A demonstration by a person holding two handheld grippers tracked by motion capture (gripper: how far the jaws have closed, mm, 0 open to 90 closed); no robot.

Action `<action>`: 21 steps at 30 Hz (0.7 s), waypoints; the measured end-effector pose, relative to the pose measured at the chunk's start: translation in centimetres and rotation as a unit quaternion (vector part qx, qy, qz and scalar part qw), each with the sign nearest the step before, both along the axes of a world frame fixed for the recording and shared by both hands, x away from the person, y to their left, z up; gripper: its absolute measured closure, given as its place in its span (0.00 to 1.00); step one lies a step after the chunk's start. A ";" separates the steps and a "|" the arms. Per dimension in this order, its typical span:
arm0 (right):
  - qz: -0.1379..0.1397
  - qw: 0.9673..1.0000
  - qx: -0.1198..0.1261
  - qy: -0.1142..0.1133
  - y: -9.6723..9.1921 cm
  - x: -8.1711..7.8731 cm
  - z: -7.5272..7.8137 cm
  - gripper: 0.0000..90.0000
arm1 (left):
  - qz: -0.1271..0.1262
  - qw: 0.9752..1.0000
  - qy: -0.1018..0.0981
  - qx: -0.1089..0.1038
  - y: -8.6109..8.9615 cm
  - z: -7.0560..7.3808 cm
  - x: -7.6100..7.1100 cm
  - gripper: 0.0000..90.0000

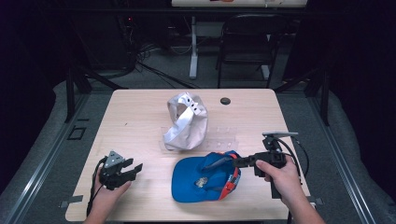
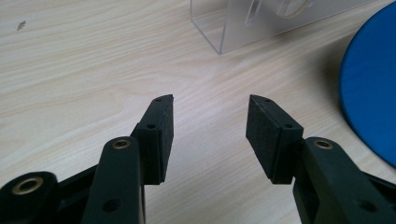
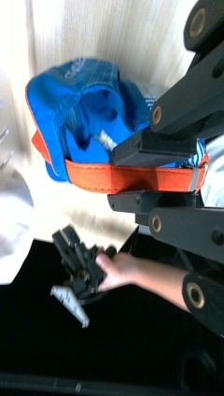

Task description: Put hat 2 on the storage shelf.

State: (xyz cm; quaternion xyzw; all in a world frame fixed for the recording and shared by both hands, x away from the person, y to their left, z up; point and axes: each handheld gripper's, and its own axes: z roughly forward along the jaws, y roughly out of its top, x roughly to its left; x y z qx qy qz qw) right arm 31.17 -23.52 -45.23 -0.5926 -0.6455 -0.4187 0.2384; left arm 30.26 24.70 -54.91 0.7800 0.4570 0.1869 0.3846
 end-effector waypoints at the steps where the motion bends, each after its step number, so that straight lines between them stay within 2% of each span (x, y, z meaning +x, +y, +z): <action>1: -0.005 1.000 0.008 0.001 -0.1 0.0 0.3 0.87 | -0.003 1.000 0.002 0.002 -0.1 0.0 0.1 0.58; 6: -0.008 0.999 0.034 0.010 -0.6 0.0 1.6 0.87 | -0.009 1.000 0.001 -0.001 -0.7 -0.1 0.5 0.58; 7: -0.005 0.999 0.040 0.011 -0.7 0.0 1.8 0.87 | -0.014 1.000 0.003 0.004 -0.7 0.0 0.6 0.58; 11: -0.009 0.999 0.052 0.012 -0.7 0.1 2.8 0.87 | -0.013 1.000 0.002 0.002 -0.8 0.0 0.6 0.58; 13: -0.016 0.998 0.063 0.014 -0.6 0.1 3.3 0.87 | -0.013 1.000 0.004 0.003 -0.8 0.0 0.6 0.58; 21: -0.013 0.994 0.104 0.026 -0.7 0.8 5.1 0.87 | -0.011 1.000 0.001 0.000 -0.7 -0.1 0.5 0.58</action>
